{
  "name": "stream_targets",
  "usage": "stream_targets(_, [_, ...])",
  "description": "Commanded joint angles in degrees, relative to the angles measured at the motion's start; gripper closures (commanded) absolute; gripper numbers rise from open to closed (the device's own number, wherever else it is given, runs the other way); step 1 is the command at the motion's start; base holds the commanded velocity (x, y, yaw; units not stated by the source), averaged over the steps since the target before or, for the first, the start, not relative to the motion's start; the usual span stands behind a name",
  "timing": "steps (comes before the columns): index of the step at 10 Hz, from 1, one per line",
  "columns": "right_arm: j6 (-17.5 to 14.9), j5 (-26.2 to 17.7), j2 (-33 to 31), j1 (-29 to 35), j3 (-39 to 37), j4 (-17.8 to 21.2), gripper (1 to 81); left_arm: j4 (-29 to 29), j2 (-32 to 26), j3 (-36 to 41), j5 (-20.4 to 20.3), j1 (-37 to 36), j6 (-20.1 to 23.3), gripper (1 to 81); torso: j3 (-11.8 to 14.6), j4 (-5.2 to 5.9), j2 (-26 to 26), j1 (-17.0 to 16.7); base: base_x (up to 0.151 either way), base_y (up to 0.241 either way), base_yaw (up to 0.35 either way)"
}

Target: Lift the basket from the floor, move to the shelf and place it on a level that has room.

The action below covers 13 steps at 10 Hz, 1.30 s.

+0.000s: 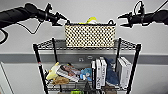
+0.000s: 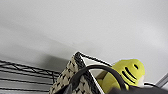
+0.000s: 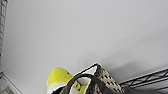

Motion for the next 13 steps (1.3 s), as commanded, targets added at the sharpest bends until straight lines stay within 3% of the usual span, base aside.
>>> stream_targets(1, [0.14,0.29,-7.07,9.87,8.12,0.24,1.0,-0.97,-10.36,10.33,-0.16,-11.42,0.16,1.0,0.0,0.0,0.0,0.0,0.0,0.0,0.0])
stream_targets(3, [0.31,-0.14,-12.94,10.22,12.69,-0.2,1.0,-0.71,-16.76,16.65,-0.16,-12.13,0.07,1.0,0.0,0.0,0.0,-0.02,0.0,0.0,0.0])
stream_targets(6, [0.31,-4.44,-22.45,10.75,19.21,-0.74,1.0,0.07,-27.06,27.22,0.11,-13.0,-0.01,1.0,0.0,0.0,-0.02,-0.02,0.0,0.0,0.0])
stream_targets(10, [0.31,-12.54,-33.64,14.0,24.94,-2.76,1.0,2.98,-39.13,37.61,3.01,-13.27,-0.01,1.0,0.02,0.0,-0.02,-0.05,0.0,0.0,0.0])
stream_targets(13, [0.14,-15.26,-40.84,12.51,28.45,-4.69,1.0,5.61,-47.2,40.86,7.84,-13.09,0.07,1.0,0.09,0.0,-0.06,-0.11,0.0,0.0,0.0])
